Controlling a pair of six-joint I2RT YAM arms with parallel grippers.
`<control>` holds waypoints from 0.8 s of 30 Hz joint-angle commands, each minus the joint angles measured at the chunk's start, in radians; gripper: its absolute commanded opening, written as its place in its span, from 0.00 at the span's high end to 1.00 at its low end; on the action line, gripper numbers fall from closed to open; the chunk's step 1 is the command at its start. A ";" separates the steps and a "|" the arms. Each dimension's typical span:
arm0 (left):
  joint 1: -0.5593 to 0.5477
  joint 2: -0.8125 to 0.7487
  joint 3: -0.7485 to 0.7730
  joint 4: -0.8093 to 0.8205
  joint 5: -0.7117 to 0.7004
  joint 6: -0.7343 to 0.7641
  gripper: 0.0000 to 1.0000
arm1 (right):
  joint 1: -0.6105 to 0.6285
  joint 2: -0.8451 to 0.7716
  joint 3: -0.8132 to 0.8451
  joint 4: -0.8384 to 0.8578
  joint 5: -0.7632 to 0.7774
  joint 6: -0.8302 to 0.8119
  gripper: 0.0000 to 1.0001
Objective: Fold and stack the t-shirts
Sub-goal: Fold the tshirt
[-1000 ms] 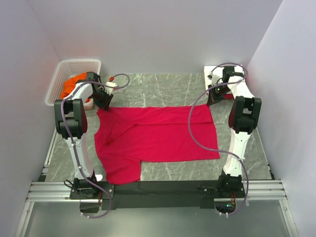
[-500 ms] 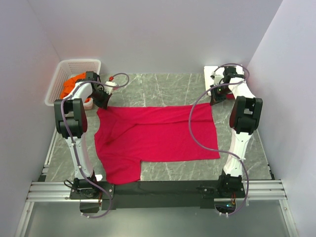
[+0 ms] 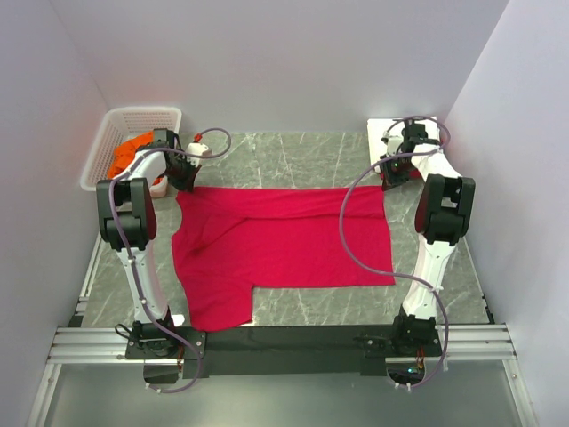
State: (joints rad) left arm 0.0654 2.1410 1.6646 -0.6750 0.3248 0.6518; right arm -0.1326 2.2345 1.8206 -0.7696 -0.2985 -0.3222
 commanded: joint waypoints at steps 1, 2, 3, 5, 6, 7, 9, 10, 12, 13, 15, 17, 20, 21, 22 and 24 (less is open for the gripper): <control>0.050 -0.040 0.021 0.126 -0.082 -0.036 0.99 | 0.005 -0.073 0.006 0.052 0.055 -0.020 1.00; 0.050 -0.030 0.033 0.126 -0.085 -0.043 0.99 | 0.011 -0.062 0.012 0.050 0.056 -0.023 1.00; 0.051 -0.020 0.044 0.117 -0.089 -0.046 0.99 | 0.025 -0.059 0.019 0.058 0.068 -0.023 1.00; 0.051 -0.004 0.061 0.115 -0.101 -0.049 0.99 | 0.039 -0.052 0.026 0.073 0.079 -0.021 1.00; 0.051 -0.004 0.060 0.133 -0.105 -0.050 0.99 | 0.050 -0.050 0.031 0.088 0.087 -0.020 1.00; 0.051 -0.007 0.052 0.140 -0.109 -0.052 0.99 | 0.056 -0.049 0.031 0.099 0.100 -0.015 1.00; 0.051 -0.010 0.047 0.147 -0.107 -0.052 0.99 | 0.064 -0.047 0.037 0.125 0.110 -0.011 1.00; 0.050 -0.013 0.043 0.153 -0.110 -0.058 0.99 | 0.067 -0.052 0.037 0.133 0.114 0.000 1.00; 0.050 -0.013 0.038 0.156 -0.113 -0.054 0.99 | 0.070 -0.055 0.034 0.153 0.122 0.006 1.00; 0.051 -0.015 0.028 0.170 -0.113 -0.058 0.99 | 0.073 -0.067 0.025 0.167 0.130 0.009 1.00; 0.050 -0.007 0.033 0.161 -0.109 -0.052 0.99 | 0.082 -0.064 0.023 0.179 0.157 0.005 1.00; 0.050 0.017 0.073 0.112 -0.090 -0.052 0.99 | 0.093 -0.038 0.045 0.156 0.167 -0.011 1.00; 0.050 0.008 0.110 0.045 -0.017 -0.054 0.80 | 0.105 0.005 0.149 0.038 0.159 -0.026 0.86; 0.050 -0.007 0.109 0.037 0.031 -0.049 0.70 | 0.105 0.001 0.154 -0.005 0.142 -0.031 0.79; 0.050 -0.048 0.092 0.035 0.046 -0.049 0.66 | 0.105 -0.033 0.145 -0.014 0.133 -0.032 0.58; 0.050 -0.093 0.074 0.011 0.081 -0.041 0.59 | 0.113 -0.081 0.093 -0.016 0.127 -0.044 0.46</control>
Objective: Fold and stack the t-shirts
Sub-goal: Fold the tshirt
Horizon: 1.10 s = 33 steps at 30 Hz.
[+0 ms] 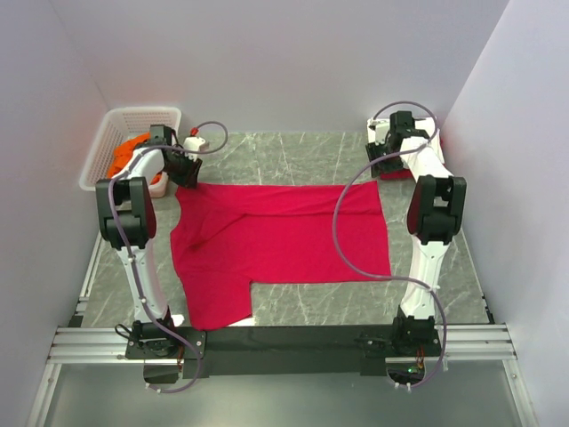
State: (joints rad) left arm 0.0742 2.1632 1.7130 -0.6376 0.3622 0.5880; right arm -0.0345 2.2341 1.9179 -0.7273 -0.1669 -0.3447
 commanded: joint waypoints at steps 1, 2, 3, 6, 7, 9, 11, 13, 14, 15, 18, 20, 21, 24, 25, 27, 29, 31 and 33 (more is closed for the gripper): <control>0.041 -0.155 0.011 -0.037 0.073 0.019 0.58 | 0.018 -0.124 -0.022 -0.063 -0.009 -0.028 0.45; 0.041 -0.172 0.004 -0.045 0.086 0.012 0.57 | 0.021 -0.145 -0.051 -0.069 -0.017 -0.034 0.45; 0.041 -0.205 -0.009 -0.059 0.098 0.007 0.57 | 0.030 -0.163 -0.068 -0.076 -0.022 -0.039 0.45; 0.026 -0.238 -0.056 -0.082 0.130 -0.011 0.56 | 0.056 -0.194 -0.086 -0.121 -0.046 -0.046 0.51; 0.012 -0.247 -0.085 -0.091 0.136 -0.016 0.55 | 0.070 -0.192 -0.086 -0.133 -0.063 -0.048 0.53; -0.001 -0.253 -0.124 -0.088 0.142 -0.025 0.46 | 0.085 -0.185 -0.083 -0.162 -0.072 -0.050 0.55; -0.013 -0.267 -0.188 -0.056 0.146 -0.051 0.45 | 0.099 -0.169 -0.094 -0.176 -0.091 -0.053 0.57; -0.020 -0.269 -0.226 -0.025 0.146 -0.068 0.45 | 0.108 -0.162 -0.109 -0.176 -0.108 -0.051 0.59; -0.019 -0.267 -0.233 -0.024 0.149 -0.071 0.46 | 0.111 -0.160 -0.112 -0.178 -0.109 -0.051 0.60; -0.020 -0.263 -0.234 -0.024 0.150 -0.079 0.47 | 0.113 -0.157 -0.114 -0.181 -0.112 -0.051 0.61; -0.027 -0.240 -0.224 -0.043 0.168 -0.074 0.47 | 0.119 -0.139 -0.118 -0.189 -0.120 -0.054 0.62; -0.037 -0.217 -0.213 -0.089 0.184 -0.060 0.48 | 0.123 -0.133 -0.125 -0.192 -0.118 -0.054 0.63; -0.043 -0.212 -0.214 -0.097 0.185 -0.056 0.48 | 0.122 -0.123 -0.126 -0.193 -0.117 -0.056 0.64; -0.059 -0.209 -0.240 -0.112 0.199 -0.045 0.49 | 0.123 -0.116 -0.140 -0.196 -0.103 -0.062 0.65; -0.062 -0.210 -0.248 -0.112 0.199 -0.047 0.49 | 0.125 -0.116 -0.151 -0.195 -0.099 -0.065 0.65; -0.067 -0.212 -0.268 -0.105 0.210 -0.053 0.49 | 0.123 -0.108 -0.157 -0.196 -0.086 -0.070 0.66; -0.067 -0.207 -0.271 -0.105 0.219 -0.062 0.49 | 0.123 -0.103 -0.161 -0.198 -0.082 -0.074 0.66; -0.098 -0.194 -0.274 -0.093 0.213 -0.077 0.49 | 0.123 -0.105 -0.163 -0.196 -0.076 -0.074 0.66; -0.109 -0.183 -0.280 -0.077 0.199 -0.096 0.49 | 0.124 -0.105 -0.163 -0.198 -0.069 -0.076 0.66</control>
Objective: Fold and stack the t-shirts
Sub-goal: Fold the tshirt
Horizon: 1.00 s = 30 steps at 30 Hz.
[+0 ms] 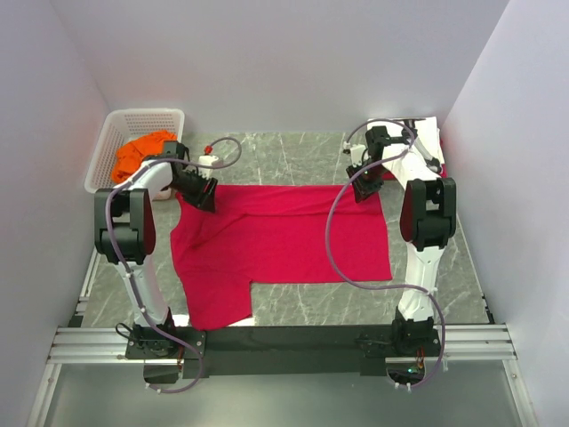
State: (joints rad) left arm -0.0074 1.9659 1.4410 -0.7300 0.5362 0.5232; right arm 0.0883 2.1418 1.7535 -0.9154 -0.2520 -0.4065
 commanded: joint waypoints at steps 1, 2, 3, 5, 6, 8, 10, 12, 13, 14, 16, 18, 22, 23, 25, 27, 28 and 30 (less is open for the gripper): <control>-0.038 0.019 -0.011 0.027 0.016 -0.034 0.49 | 0.001 -0.014 0.000 -0.008 0.019 -0.012 0.66; -0.045 0.024 -0.011 0.033 0.002 -0.038 0.49 | -0.001 -0.017 0.000 -0.008 0.020 -0.017 0.66; -0.051 0.027 -0.013 0.040 0.001 -0.043 0.49 | -0.001 -0.019 -0.002 -0.008 0.022 -0.017 0.66; -0.058 0.030 -0.011 0.043 -0.001 -0.040 0.52 | -0.002 -0.022 -0.002 -0.013 0.022 -0.020 0.66; -0.062 0.028 -0.011 0.041 -0.001 -0.040 0.54 | -0.002 -0.023 -0.003 -0.013 0.022 -0.020 0.66; -0.074 0.022 -0.013 0.041 -0.004 -0.040 0.60 | -0.002 -0.025 -0.008 -0.011 0.022 -0.022 0.66; -0.085 0.011 -0.022 0.037 -0.002 -0.034 0.66 | -0.002 -0.028 -0.009 -0.010 0.023 -0.022 0.66; -0.095 -0.012 -0.036 0.037 0.007 -0.025 0.82 | -0.004 -0.030 -0.008 -0.010 0.023 -0.022 0.66; -0.100 -0.021 -0.040 0.035 0.013 -0.022 0.86 | -0.004 -0.028 -0.002 -0.011 0.022 -0.022 0.66; -0.103 -0.044 -0.053 0.034 0.018 -0.020 0.93 | -0.007 -0.029 -0.003 -0.013 0.020 -0.022 0.66; -0.118 -0.070 -0.068 0.030 0.033 -0.006 0.99 | -0.007 -0.031 0.000 -0.013 0.019 -0.023 0.66; -0.134 -0.107 -0.091 0.004 0.042 0.017 0.99 | -0.007 -0.033 0.000 -0.016 0.019 -0.025 0.66; -0.173 -0.170 -0.142 -0.058 0.064 0.081 0.97 | -0.005 -0.039 -0.003 -0.016 0.020 -0.028 0.66; -0.186 -0.194 -0.163 -0.072 0.070 0.095 0.94 | -0.009 -0.040 -0.003 -0.017 0.020 -0.028 0.66; -0.218 -0.219 -0.188 -0.111 0.085 0.135 0.85 | -0.007 -0.039 -0.003 -0.019 0.022 -0.032 0.66; -0.247 -0.252 -0.211 -0.143 0.117 0.175 0.65 | -0.007 -0.037 -0.002 -0.019 0.023 -0.032 0.65; -0.253 -0.262 -0.218 -0.163 0.126 0.181 0.60 | -0.007 -0.037 -0.002 -0.019 0.025 -0.034 0.65; -0.259 -0.288 -0.232 -0.175 0.154 0.193 0.48 | -0.005 -0.036 0.001 -0.022 0.026 -0.037 0.65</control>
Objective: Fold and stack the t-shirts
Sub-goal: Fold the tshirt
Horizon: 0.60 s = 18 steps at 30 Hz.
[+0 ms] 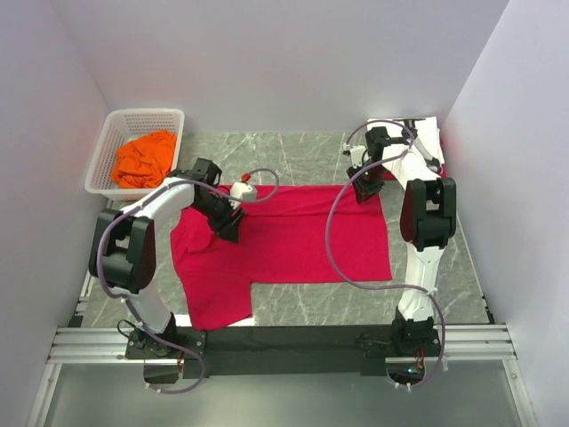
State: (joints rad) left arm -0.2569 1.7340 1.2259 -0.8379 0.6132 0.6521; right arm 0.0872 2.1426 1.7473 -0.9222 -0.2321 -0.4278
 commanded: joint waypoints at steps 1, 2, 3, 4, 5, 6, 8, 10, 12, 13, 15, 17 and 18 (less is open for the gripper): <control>-0.010 -0.059 -0.017 -0.082 0.083 0.064 0.47 | -0.006 -0.036 0.012 -0.021 0.007 -0.017 0.65; -0.007 -0.074 -0.016 -0.081 0.088 0.054 0.48 | -0.006 -0.036 0.012 -0.024 0.002 -0.019 0.65; 0.013 -0.082 -0.017 -0.073 0.094 0.037 0.48 | -0.006 -0.035 0.015 -0.024 0.001 -0.019 0.65; 0.028 -0.089 -0.019 -0.060 0.098 0.018 0.50 | -0.006 -0.033 0.018 -0.026 -0.003 -0.019 0.65; 0.047 -0.099 -0.017 -0.040 0.103 -0.005 0.51 | -0.004 -0.033 0.018 -0.030 -0.007 -0.020 0.65; 0.089 -0.100 -0.014 -0.026 0.111 -0.023 0.52 | -0.004 -0.030 0.018 -0.030 -0.009 -0.020 0.66; 0.137 -0.093 -0.014 0.055 0.094 -0.101 0.54 | -0.003 -0.027 0.017 -0.030 -0.015 -0.020 0.66; 0.168 -0.076 -0.016 0.120 0.012 -0.149 0.57 | 0.000 -0.020 0.017 -0.035 -0.018 -0.023 0.66; 0.166 -0.048 -0.029 0.179 -0.039 -0.172 0.58 | 0.003 -0.006 0.009 -0.029 -0.015 -0.023 0.66; 0.165 -0.038 -0.032 0.195 -0.041 -0.181 0.59 | 0.003 -0.001 0.006 -0.029 -0.010 -0.025 0.67; 0.141 0.007 -0.028 0.203 -0.049 -0.187 0.61 | 0.003 0.014 -0.005 -0.023 0.008 -0.025 0.68; 0.108 0.035 -0.034 0.212 -0.059 -0.192 0.63 | 0.003 0.023 -0.014 -0.015 0.022 -0.029 0.69; 0.096 0.038 -0.040 0.220 -0.062 -0.192 0.63 | 0.002 0.023 -0.025 -0.010 0.033 -0.032 0.69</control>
State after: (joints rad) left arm -0.1150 1.7485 1.2030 -0.6689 0.5716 0.4927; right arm 0.0872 2.1506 1.7435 -0.9363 -0.2253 -0.4438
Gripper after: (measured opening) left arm 0.376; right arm 0.313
